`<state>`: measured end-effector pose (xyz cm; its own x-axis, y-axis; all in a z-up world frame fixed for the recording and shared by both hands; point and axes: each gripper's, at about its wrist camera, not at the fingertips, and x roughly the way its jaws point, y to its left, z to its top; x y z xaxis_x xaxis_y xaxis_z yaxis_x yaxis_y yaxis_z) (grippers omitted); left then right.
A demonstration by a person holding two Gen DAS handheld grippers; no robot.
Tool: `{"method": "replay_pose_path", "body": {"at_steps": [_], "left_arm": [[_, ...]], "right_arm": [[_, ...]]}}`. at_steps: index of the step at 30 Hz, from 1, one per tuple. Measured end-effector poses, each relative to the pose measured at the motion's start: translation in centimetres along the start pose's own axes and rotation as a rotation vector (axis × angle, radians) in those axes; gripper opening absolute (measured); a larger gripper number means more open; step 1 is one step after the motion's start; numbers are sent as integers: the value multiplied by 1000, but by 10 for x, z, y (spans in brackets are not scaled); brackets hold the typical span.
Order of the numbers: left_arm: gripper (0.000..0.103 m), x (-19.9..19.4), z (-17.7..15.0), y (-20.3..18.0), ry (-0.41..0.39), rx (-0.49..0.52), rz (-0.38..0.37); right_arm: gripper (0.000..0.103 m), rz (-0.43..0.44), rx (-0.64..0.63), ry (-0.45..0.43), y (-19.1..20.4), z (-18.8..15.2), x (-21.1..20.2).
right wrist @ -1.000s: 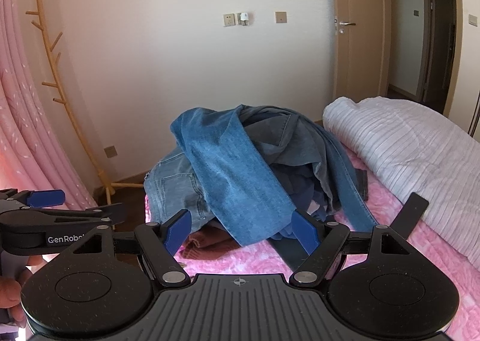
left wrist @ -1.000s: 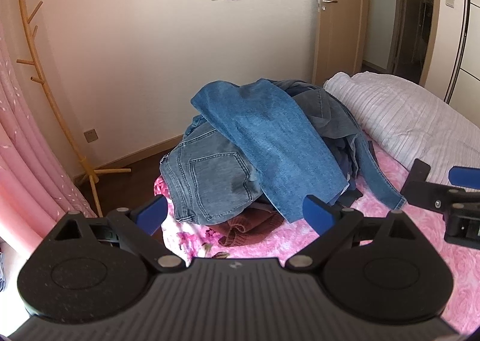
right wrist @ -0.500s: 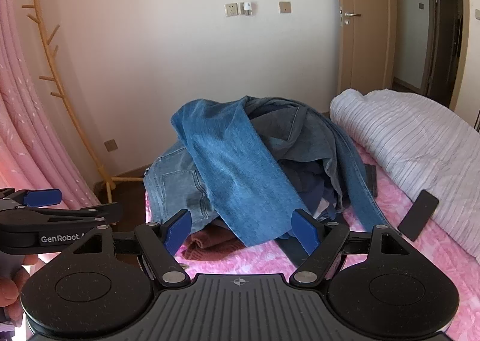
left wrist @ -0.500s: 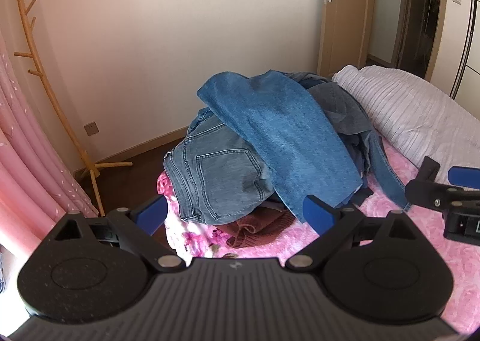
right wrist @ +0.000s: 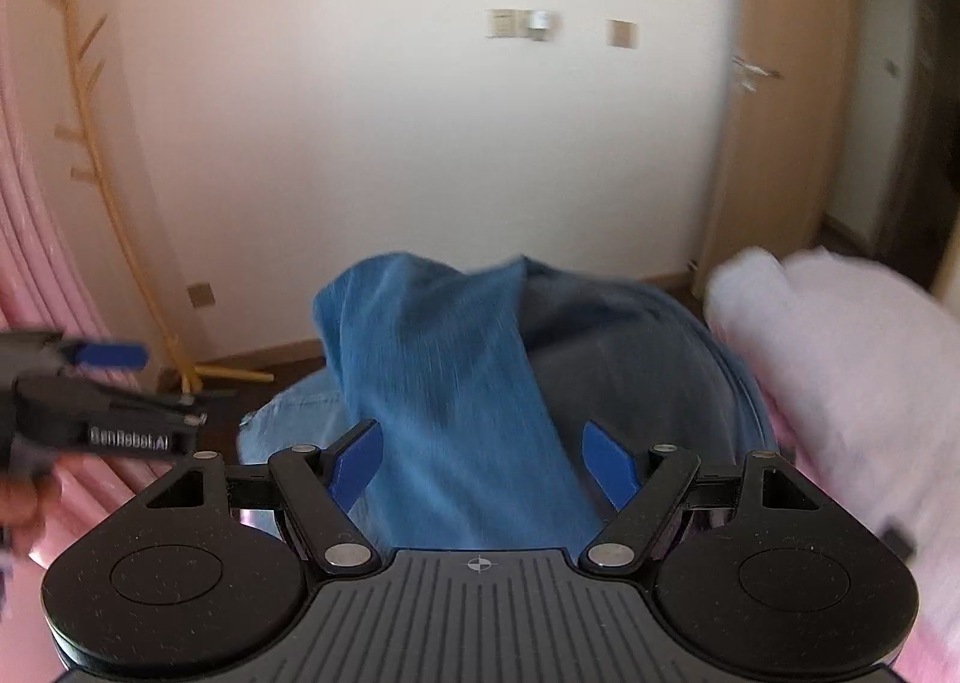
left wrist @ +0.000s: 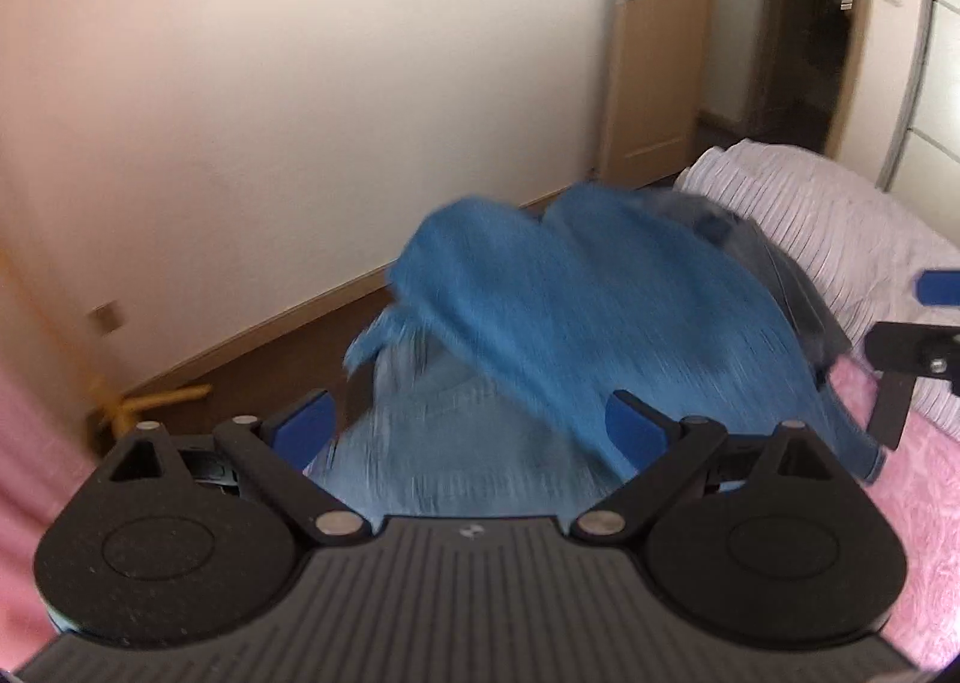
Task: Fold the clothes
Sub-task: 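Reach into the denim pile and close both grippers on a pair of jeans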
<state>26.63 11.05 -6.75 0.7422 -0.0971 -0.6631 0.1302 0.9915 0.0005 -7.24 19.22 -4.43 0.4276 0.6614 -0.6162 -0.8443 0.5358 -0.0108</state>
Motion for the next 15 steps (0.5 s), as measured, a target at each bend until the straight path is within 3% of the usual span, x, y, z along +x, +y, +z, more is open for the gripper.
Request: {"method": "replay_pose_path", "body": {"at_steps": [5,12,15], "left_arm": [[94,68,32,32,24,82,-109],[83,161,73,74,65,203,-256],[76,185,75,82,106,193,-327]], "right_arm": [[77,-13,-127,49,6,51,93],[77,7,-227,188,-2,77,198],[77,27,-246,227,-11,85,231]]}}
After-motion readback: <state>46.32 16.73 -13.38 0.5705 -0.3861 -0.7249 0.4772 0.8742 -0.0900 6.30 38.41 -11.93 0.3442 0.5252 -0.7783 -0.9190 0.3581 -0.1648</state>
